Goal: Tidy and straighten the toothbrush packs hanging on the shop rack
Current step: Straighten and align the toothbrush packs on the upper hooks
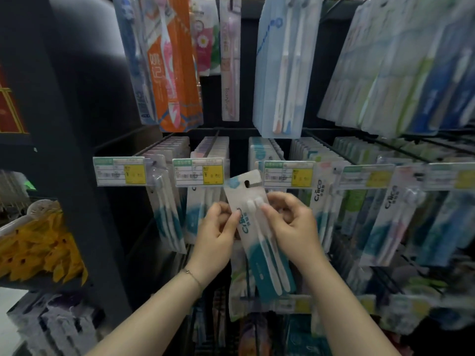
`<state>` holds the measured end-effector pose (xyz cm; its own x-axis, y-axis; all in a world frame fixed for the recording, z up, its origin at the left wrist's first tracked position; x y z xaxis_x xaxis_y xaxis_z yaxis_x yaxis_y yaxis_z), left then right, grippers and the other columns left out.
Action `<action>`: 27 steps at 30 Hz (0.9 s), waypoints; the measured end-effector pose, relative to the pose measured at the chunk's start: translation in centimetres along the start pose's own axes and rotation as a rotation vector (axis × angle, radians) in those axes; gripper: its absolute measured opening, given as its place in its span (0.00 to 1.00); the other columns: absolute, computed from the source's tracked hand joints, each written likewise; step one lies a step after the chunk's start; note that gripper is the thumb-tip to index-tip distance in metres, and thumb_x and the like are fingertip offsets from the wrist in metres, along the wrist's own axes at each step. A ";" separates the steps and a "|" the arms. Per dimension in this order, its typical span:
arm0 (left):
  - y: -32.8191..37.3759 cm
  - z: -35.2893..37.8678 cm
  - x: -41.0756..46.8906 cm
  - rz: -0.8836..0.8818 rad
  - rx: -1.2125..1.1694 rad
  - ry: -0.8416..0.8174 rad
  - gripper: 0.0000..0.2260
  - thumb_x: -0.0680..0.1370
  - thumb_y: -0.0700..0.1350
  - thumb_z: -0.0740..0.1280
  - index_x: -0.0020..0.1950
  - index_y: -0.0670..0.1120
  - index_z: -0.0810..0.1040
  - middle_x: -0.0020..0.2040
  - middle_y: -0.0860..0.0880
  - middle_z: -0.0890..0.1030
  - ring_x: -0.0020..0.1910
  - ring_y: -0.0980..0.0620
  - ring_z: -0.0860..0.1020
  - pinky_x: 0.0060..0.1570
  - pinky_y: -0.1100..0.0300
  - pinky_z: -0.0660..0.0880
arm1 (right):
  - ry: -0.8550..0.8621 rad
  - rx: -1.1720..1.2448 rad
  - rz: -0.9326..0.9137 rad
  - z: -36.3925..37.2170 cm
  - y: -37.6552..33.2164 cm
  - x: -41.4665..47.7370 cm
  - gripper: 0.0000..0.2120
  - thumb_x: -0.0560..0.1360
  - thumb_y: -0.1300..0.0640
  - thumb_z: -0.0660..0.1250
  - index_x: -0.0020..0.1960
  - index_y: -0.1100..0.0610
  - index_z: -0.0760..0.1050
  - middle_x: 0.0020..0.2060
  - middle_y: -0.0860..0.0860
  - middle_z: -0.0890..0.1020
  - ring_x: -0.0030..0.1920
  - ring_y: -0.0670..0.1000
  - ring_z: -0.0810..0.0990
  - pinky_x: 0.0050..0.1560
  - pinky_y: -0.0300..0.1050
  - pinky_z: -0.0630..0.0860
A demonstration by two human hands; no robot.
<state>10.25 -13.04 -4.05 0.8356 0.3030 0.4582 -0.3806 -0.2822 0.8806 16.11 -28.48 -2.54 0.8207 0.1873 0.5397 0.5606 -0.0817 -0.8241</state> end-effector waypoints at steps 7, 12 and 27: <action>1.1 2.9 2.1 -0.019 0.053 -0.050 0.04 0.82 0.44 0.63 0.49 0.45 0.74 0.42 0.47 0.85 0.41 0.51 0.83 0.40 0.55 0.78 | 0.020 0.011 0.019 -2.9 -0.1 1.3 0.07 0.77 0.51 0.70 0.54 0.47 0.79 0.45 0.50 0.83 0.46 0.56 0.82 0.48 0.60 0.81; 1.4 3.4 2.3 -0.058 -0.017 -0.020 0.04 0.83 0.44 0.62 0.52 0.44 0.74 0.42 0.52 0.85 0.41 0.55 0.82 0.39 0.59 0.77 | 0.031 -0.077 -0.023 -3.2 -0.5 1.8 0.03 0.77 0.52 0.69 0.47 0.44 0.78 0.43 0.49 0.82 0.42 0.51 0.80 0.46 0.53 0.80; 1.1 4.5 3.9 0.030 0.116 -0.036 0.02 0.82 0.45 0.64 0.50 0.50 0.76 0.45 0.51 0.84 0.47 0.50 0.83 0.49 0.42 0.81 | 0.074 -0.051 0.079 -3.4 1.2 1.3 0.08 0.79 0.50 0.66 0.55 0.51 0.77 0.45 0.46 0.83 0.45 0.47 0.82 0.46 0.45 0.81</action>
<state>14.89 -16.22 -1.85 0.8389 0.2605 0.4779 -0.3591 -0.3950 0.8456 18.23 -31.70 -2.25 0.8673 0.1060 0.4863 0.4973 -0.1434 -0.8557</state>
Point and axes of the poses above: each hand's wrist, its own x-axis towards the middle knuckle, its own z-axis out of the palm, y = z × x, the point moved 1 cm from there along x, towards the middle knuckle
